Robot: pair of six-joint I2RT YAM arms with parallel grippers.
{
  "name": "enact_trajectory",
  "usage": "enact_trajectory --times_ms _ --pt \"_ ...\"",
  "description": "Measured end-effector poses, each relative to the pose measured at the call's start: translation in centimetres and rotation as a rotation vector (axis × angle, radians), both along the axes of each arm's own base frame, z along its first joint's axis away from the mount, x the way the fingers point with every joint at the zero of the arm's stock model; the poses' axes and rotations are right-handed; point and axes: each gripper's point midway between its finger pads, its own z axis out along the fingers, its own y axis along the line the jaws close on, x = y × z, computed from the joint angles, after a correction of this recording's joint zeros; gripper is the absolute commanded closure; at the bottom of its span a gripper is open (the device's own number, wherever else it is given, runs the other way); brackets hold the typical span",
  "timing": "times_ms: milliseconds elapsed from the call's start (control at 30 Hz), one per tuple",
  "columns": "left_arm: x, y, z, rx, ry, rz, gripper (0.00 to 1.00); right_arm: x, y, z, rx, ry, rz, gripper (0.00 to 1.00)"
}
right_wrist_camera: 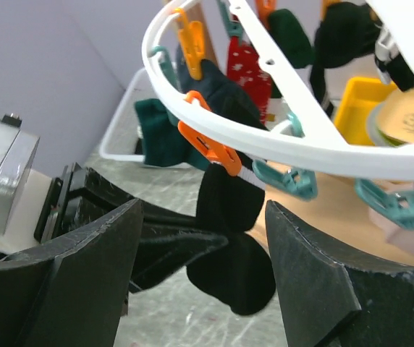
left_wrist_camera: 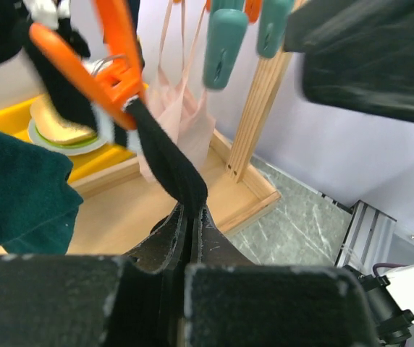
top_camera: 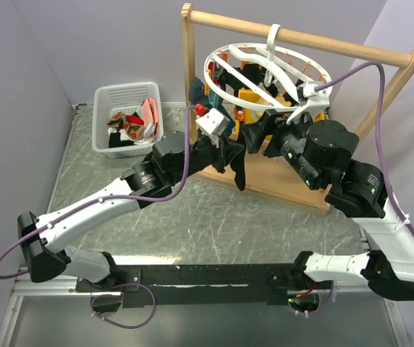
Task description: Remove the socks clipped to the hanger
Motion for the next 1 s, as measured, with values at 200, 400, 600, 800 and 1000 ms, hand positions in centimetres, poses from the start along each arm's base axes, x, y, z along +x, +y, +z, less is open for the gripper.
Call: enact_trajectory --times_ms 200,400,600,800,1000 --pt "-0.7 0.2 0.8 -0.011 -0.019 -0.004 0.96 0.1 1.1 0.6 0.009 0.007 0.03 0.26" --pt "-1.3 -0.1 0.8 -0.006 -0.021 -0.011 0.96 0.4 2.1 0.8 0.0 0.018 0.055 0.26" --pt "-1.8 -0.2 0.9 -0.002 -0.027 -0.014 0.96 0.7 2.7 0.8 -0.009 0.025 0.06 0.26" --pt "-2.4 0.3 1.6 -0.01 -0.041 -0.015 0.96 1.6 3.2 0.1 -0.04 0.034 0.038 0.3" --pt "-3.0 0.3 1.9 -0.013 -0.045 -0.025 0.96 2.6 3.9 -1.0 -0.087 0.046 0.019 0.3"
